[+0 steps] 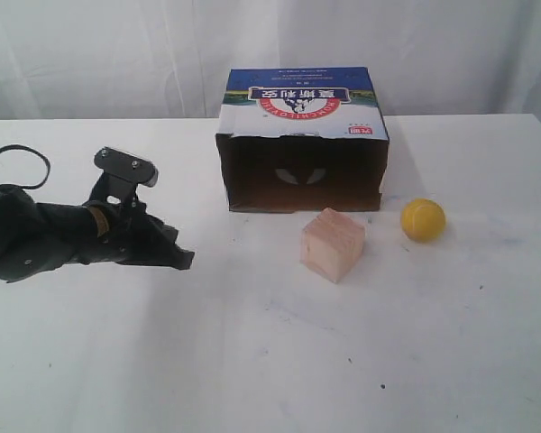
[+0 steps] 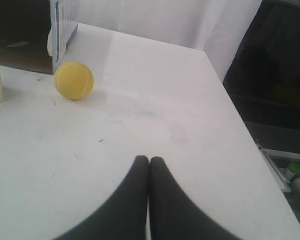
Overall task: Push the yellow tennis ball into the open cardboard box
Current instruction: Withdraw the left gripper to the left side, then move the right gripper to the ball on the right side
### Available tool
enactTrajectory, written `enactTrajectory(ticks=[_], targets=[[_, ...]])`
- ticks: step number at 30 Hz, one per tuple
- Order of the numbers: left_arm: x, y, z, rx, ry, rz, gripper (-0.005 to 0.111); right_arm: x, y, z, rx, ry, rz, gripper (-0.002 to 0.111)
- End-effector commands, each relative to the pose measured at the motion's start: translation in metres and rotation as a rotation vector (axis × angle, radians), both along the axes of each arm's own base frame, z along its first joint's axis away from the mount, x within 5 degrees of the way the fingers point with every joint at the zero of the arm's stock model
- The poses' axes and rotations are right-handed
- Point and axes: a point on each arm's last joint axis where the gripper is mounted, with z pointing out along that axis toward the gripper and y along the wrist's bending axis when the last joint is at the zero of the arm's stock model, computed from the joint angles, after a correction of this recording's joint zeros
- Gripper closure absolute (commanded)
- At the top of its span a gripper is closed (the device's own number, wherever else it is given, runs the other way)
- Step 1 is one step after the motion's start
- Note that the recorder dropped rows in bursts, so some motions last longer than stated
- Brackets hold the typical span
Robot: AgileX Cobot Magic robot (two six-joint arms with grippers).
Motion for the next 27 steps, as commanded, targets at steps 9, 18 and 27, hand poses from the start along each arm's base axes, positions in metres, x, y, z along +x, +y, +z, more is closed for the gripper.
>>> enactTrajectory(ticks=[9,18,27], targets=[[-0.059,0.031,-0.006,0.093,0.112,0.022,0.107,0.001,-0.001,0.007,0.010,-0.091,-0.020,0.108],[-0.084,0.043,-0.027,0.140,0.207,0.021,0.107,-0.001,-0.006,0.044,0.419,-0.547,-0.077,0.108],[-0.085,0.042,-0.026,0.059,0.257,0.101,0.107,0.032,-0.033,0.148,1.026,-0.947,-0.160,0.108]])
